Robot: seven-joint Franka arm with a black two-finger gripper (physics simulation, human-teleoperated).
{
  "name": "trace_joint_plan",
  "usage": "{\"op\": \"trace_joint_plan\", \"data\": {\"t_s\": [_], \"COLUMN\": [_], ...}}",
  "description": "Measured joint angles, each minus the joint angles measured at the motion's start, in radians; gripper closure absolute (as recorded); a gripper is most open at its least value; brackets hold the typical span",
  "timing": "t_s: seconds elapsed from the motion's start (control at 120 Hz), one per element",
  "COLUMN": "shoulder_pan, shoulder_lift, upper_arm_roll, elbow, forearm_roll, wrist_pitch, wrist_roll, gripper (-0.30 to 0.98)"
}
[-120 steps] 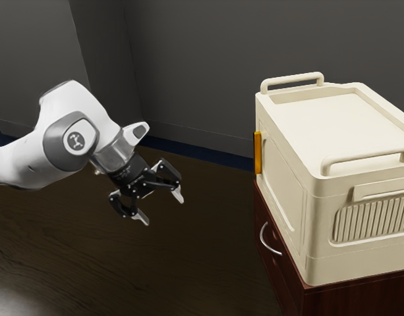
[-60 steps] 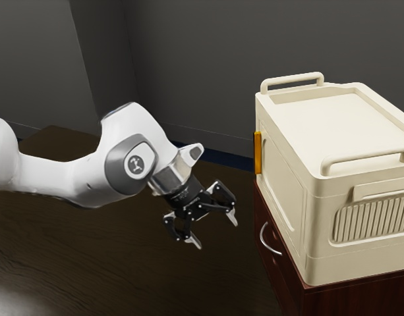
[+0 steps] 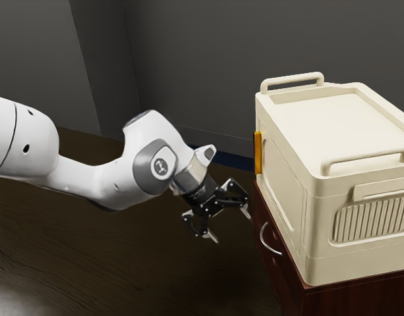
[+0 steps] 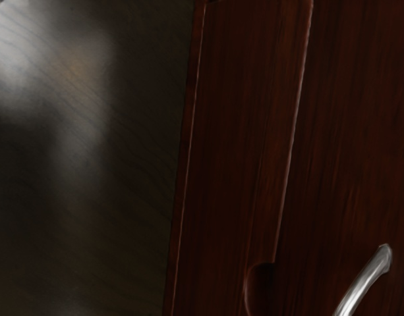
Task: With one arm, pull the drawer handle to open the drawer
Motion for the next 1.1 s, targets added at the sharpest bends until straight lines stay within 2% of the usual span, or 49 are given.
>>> {"op": "trace_joint_plan", "data": {"t_s": [0.258, 0.408, 1.1], "shoulder_pan": [-0.017, -0.057, -0.122], "shoulder_lift": [0.062, 0.068, 0.125], "upper_arm_roll": [0.0, 0.0, 0.032], "elbow": [0.046, 0.051, 0.057], "forearm_roll": [0.002, -0.001, 0.015], "wrist_pitch": [0.048, 0.067, 0.131], "wrist_roll": [0.039, 0.033, 0.042], "gripper": [0.0, 0.0, 0.0]}}
